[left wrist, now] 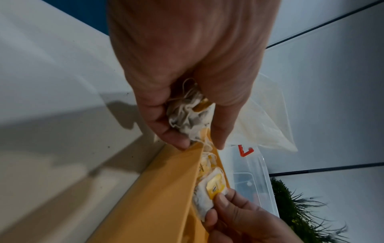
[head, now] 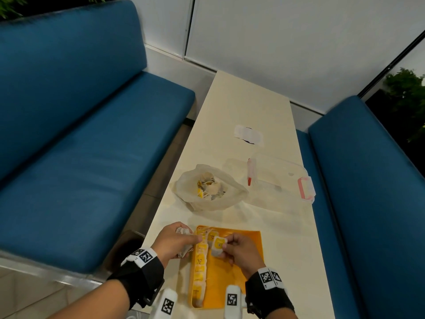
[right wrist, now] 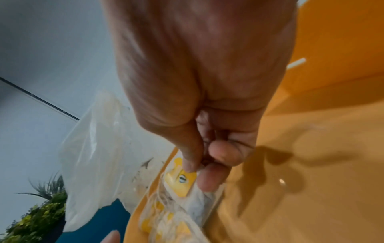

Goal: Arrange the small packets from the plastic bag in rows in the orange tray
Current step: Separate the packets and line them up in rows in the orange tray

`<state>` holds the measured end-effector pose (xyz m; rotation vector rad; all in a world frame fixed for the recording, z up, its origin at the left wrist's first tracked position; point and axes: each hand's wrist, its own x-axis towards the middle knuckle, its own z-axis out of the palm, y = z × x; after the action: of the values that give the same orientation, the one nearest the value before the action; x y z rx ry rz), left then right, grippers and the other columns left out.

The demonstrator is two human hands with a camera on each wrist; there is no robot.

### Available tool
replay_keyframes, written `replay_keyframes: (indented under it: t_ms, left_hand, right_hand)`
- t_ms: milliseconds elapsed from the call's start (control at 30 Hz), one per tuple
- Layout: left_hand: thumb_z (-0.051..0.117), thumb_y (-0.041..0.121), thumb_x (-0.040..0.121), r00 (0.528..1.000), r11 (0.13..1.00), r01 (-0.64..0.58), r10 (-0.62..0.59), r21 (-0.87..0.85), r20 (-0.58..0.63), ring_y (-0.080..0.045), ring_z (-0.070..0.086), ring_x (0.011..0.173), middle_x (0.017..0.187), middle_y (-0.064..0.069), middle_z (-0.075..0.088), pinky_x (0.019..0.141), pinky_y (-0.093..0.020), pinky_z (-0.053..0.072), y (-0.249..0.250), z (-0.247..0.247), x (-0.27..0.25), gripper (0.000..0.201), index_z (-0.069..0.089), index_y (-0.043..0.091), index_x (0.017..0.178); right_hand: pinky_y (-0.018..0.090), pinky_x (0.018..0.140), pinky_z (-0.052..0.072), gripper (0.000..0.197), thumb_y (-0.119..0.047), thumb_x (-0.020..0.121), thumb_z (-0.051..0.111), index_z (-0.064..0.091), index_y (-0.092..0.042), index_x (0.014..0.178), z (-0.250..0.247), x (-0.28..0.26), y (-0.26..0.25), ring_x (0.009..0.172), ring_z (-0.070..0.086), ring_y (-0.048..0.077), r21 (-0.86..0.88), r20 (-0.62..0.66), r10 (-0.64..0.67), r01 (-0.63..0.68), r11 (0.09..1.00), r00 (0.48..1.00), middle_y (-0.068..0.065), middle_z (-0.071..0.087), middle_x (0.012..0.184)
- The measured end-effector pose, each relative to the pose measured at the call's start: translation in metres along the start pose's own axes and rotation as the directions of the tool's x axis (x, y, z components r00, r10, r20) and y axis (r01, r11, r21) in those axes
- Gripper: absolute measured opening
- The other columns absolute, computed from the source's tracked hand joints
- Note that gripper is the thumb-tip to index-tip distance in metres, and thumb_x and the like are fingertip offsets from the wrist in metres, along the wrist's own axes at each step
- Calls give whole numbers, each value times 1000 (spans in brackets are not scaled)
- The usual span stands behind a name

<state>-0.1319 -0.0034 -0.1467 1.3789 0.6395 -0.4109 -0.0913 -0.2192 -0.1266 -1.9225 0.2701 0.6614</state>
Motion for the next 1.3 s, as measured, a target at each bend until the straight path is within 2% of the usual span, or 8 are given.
replay_keyframes:
  t_ms: [100,300,567,800,1033,1100,1167,1300]
  left_hand:
    - [98,20,57,999,996,-27,29,82,-17,-31,75,86,86,-10,78,75,-47,64,-2,-1,1,43,71,10,89]
    - [98,16,55,999,996,-32,33,85,-4,-33,74,89,89,-11,77,75,-50,64,-1,-2,2,43,72,13,89]
    - [97,11,59,999,995,-46,46,84,4,-34,73,91,91,-13,76,78,-48,63,0,-2,1,41,72,10,92]
    - [96,10,62,999,995,-39,39,89,5,-32,73,89,91,-12,76,75,-45,64,1,-1,2,40,71,9,94]
    - [90,16,74,999,1000,0,0,-8,43,-28,71,83,91,-14,75,67,-35,59,7,-8,-2,31,71,6,96]
    - [80,19,85,996,983,59,-46,-175,82,-27,68,80,92,-17,72,69,-35,57,14,-13,-5,24,67,4,98]
    - [71,19,93,989,935,121,-86,-334,118,-29,67,81,90,-17,71,72,-38,59,21,-18,-9,17,62,6,99]
    - [66,19,96,978,864,194,-131,-464,164,-31,71,78,94,-22,74,71,-39,62,31,-20,-11,23,64,1,109]
  right_hand:
    - [21,42,41,8,3,91,62,63,-4,88,4,3,2,44,58,8,-51,-11,33,-34,998,999,10,67,64]
    - [18,43,42,12,3,89,64,66,-7,84,17,11,7,43,57,7,-25,-99,50,-52,998,994,9,67,66]
    - [37,68,59,10,-5,83,73,69,-13,81,31,19,10,74,72,27,-47,-263,11,-24,999,965,10,74,77]
    - [22,50,53,7,-4,85,71,68,-9,84,38,23,9,66,69,21,-14,-301,38,-44,999,953,12,73,82]
    - [35,63,62,6,-2,83,71,68,-6,87,34,17,4,64,72,24,74,-296,82,-63,995,952,13,74,73]
    - [37,66,60,8,-7,82,71,68,-12,87,27,9,-1,67,71,23,-15,-333,7,-12,1000,943,8,74,73]
    - [29,68,57,15,-10,82,72,67,-23,87,24,-2,-12,76,67,14,-193,-326,-176,117,974,929,-2,71,82]
    - [11,70,48,30,-9,83,72,64,-35,96,33,-26,-39,81,62,7,-346,-39,-515,472,811,856,-13,60,100]
